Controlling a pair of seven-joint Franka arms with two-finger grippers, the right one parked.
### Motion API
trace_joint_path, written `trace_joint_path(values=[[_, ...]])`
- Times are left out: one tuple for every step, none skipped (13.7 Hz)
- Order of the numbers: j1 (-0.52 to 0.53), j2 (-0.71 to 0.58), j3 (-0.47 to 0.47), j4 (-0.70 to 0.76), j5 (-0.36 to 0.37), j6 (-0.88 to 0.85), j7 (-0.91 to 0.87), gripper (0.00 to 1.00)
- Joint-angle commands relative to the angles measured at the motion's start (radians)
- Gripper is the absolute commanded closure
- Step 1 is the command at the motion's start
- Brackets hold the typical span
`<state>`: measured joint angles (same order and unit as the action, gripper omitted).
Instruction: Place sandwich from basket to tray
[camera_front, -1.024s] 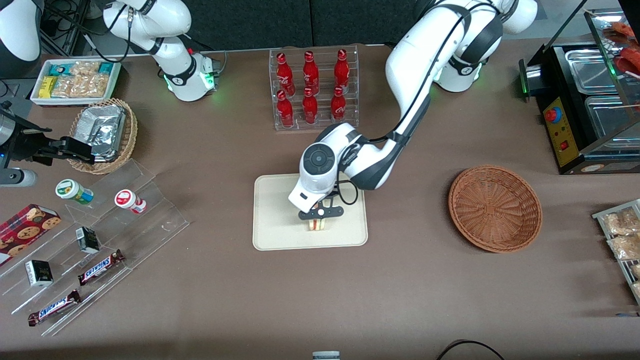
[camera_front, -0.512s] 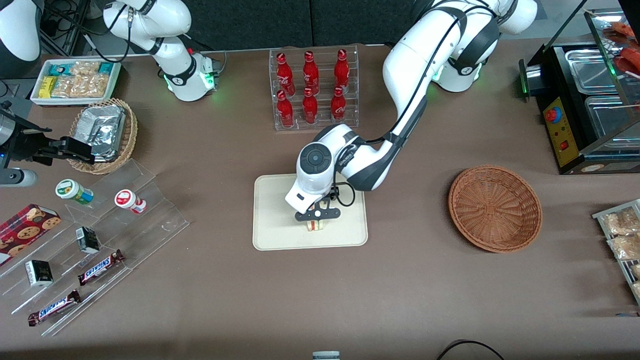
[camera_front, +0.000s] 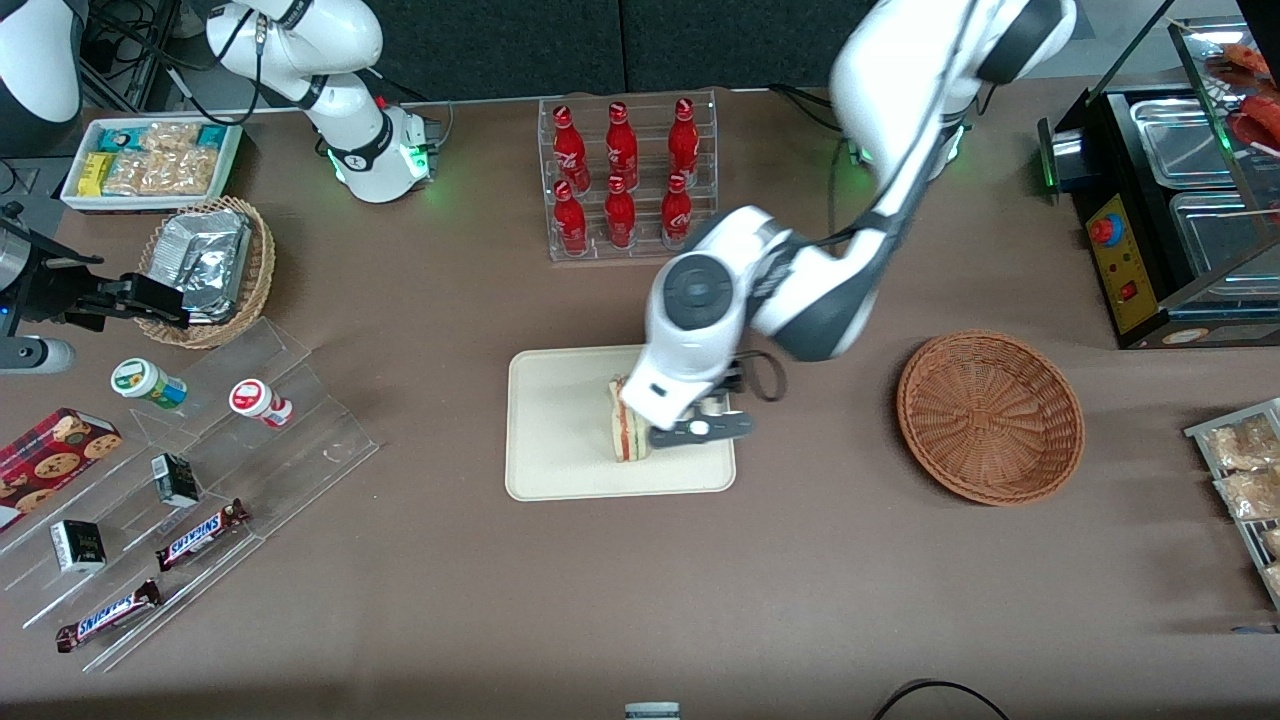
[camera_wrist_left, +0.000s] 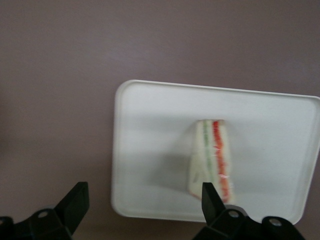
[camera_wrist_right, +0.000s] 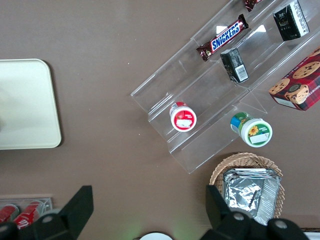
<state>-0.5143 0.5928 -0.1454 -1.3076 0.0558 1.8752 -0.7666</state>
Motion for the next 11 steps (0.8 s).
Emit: trace_joint_path(values=[[0.095, -0.224, -0.011, -0.276, -0.008, 0.036, 0.092, 0.01], [0.13, -0.266, -0.011, -0.323, -0.008, 0.041, 0.118, 0.01], [0.173, -0.302, -0.011, -0.363, -0.008, 0.045, 0.169, 0.01], [0.201, -0.333, -0.011, -0.396, -0.01, 0.045, 0.228, 0.01], [0.238, -0.367, -0.011, -0.43, -0.011, 0.044, 0.275, 0.01], [0.273, -0.395, -0.011, -0.461, -0.011, 0.044, 0.32, 0.01], [0.308, -0.424, -0.011, -0.493, -0.013, 0.044, 0.376, 0.01], [0.35, -0.451, -0.011, -0.524, -0.025, 0.044, 0.445, 0.01], [0.394, -0.484, -0.011, -0.557, -0.048, 0.044, 0.513, 0.01], [0.433, -0.528, -0.011, -0.599, -0.065, 0.042, 0.576, 0.01], [0.46, -0.578, -0.008, -0.643, -0.068, 0.042, 0.616, 0.01]])
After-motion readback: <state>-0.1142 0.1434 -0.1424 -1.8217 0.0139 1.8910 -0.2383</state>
